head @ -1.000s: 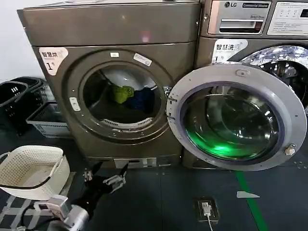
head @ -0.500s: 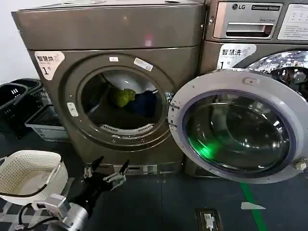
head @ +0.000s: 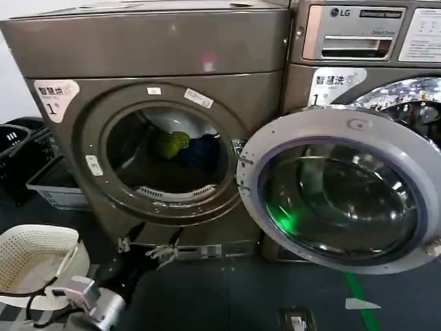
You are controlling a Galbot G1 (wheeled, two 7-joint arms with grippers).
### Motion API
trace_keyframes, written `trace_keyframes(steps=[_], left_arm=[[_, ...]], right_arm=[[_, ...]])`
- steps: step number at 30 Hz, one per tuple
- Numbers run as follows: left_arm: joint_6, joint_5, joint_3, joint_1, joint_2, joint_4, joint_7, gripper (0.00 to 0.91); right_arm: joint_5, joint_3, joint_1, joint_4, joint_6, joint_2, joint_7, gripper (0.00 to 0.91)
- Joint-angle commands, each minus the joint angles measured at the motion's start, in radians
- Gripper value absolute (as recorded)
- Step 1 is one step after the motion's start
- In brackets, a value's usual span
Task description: Grasp the clothes from the dryer.
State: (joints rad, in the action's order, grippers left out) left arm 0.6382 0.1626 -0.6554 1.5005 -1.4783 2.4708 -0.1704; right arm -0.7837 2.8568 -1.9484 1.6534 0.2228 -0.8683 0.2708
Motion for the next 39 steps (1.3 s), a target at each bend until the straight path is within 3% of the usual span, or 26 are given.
trace_keyframes(steps=[1, 39], left_arm=[[-0.002, -0.016, -0.001, 0.0, -0.001, -0.005, 0.02, 0.907], [0.002, 0.001, 0.0, 0.008, 0.01, 0.001, 0.113, 0.907]], right_arm=[[0.0, 0.0, 0.001, 0.0, 0.0, 0.001, 0.0, 0.907], [-0.004, 0.009, -0.008, 0.003, -0.002, -0.002, 0.007, 0.907]])
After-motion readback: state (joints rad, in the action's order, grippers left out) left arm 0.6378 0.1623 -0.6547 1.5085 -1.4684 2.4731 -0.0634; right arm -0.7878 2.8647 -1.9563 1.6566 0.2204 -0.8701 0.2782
